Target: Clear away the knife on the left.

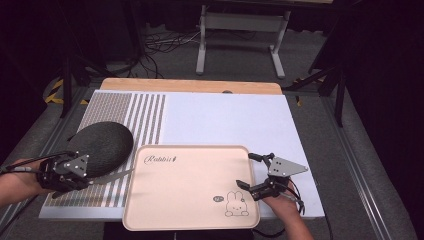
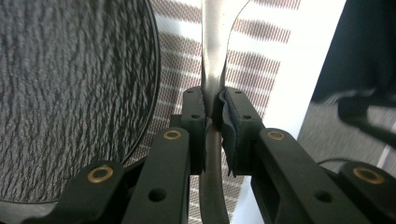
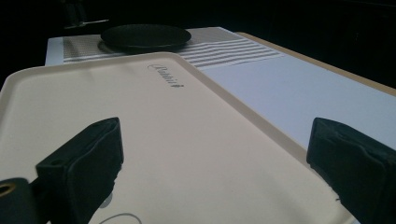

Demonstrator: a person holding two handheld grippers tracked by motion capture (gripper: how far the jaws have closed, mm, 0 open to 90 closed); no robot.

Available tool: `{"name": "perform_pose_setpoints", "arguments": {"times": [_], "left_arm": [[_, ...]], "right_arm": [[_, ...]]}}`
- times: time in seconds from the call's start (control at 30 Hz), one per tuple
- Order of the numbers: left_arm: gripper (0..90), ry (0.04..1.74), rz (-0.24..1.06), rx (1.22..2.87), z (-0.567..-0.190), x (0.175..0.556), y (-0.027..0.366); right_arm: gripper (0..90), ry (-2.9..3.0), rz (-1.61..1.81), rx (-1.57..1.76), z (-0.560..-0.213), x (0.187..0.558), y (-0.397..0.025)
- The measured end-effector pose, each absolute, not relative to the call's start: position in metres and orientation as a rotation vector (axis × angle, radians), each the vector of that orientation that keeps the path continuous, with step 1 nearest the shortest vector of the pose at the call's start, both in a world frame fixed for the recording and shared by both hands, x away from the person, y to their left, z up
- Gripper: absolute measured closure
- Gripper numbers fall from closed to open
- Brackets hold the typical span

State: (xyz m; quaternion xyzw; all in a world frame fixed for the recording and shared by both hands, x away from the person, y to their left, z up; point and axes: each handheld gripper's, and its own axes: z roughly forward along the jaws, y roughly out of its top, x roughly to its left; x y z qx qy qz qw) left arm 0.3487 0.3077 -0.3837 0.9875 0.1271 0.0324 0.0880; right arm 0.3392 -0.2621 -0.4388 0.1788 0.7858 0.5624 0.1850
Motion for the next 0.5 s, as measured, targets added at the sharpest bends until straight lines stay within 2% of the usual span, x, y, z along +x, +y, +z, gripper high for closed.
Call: {"name": "perform_pose_setpoints", "arguments": {"times": [0.5], "left_arm": [[80.2, 0.567, -0.027, 2.760, -0.367, 0.352, 0.287]], "right_arm": [[4.3, 2.213, 1.588, 0.505, -0.438, 0.339, -0.264]]}}
